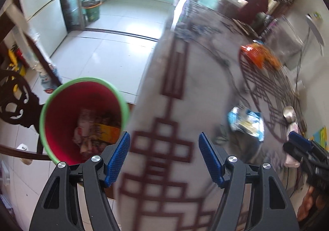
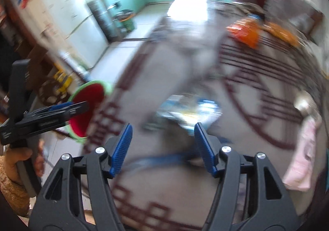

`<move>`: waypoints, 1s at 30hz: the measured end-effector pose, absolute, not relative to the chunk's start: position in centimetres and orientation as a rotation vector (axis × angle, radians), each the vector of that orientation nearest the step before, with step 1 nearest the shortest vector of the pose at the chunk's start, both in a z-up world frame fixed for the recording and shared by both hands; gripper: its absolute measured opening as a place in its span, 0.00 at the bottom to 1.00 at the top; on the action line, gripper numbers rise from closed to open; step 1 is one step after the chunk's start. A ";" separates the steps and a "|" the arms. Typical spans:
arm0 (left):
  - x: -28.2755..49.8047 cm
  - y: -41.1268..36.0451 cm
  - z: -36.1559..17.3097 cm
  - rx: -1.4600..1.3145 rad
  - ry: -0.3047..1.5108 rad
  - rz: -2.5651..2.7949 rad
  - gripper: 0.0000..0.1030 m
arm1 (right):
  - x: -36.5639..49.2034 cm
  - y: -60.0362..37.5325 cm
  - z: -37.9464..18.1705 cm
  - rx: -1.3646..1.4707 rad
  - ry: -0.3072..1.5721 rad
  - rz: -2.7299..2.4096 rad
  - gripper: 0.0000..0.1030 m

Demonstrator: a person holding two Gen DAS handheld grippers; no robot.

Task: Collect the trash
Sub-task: 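Grasp the white floral paper cup with the right gripper while the left grasps the blue snack wrapper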

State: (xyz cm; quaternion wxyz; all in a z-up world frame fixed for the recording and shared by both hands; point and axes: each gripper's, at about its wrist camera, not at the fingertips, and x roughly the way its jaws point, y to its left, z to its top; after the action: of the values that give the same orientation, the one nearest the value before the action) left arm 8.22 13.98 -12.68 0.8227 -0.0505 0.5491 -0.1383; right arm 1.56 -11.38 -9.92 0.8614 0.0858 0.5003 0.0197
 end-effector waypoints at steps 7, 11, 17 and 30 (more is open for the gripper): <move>7.0 9.2 -11.8 -0.089 1.160 -0.285 0.64 | -0.7 -25.4 -9.9 0.171 1.058 -0.218 0.61; 6.4 6.5 -12.1 -0.106 1.179 -0.262 0.64 | -0.8 -32.3 -10.9 0.141 1.105 -0.287 0.66; 5.1 1.2 -12.0 -0.077 1.181 -0.258 0.64 | 1.9 -37.5 -13.8 0.012 1.191 -0.251 0.73; 5.6 -5.4 -13.9 0.048 1.214 -0.206 0.67 | 5.1 -39.4 -16.7 -0.033 1.207 -0.113 0.40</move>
State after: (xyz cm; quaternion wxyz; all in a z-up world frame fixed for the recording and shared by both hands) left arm 5.62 -5.41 -13.94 0.8161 0.0223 0.5693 -0.0968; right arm 5.14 -39.38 -16.67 0.8218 -0.0153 0.5672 -0.0529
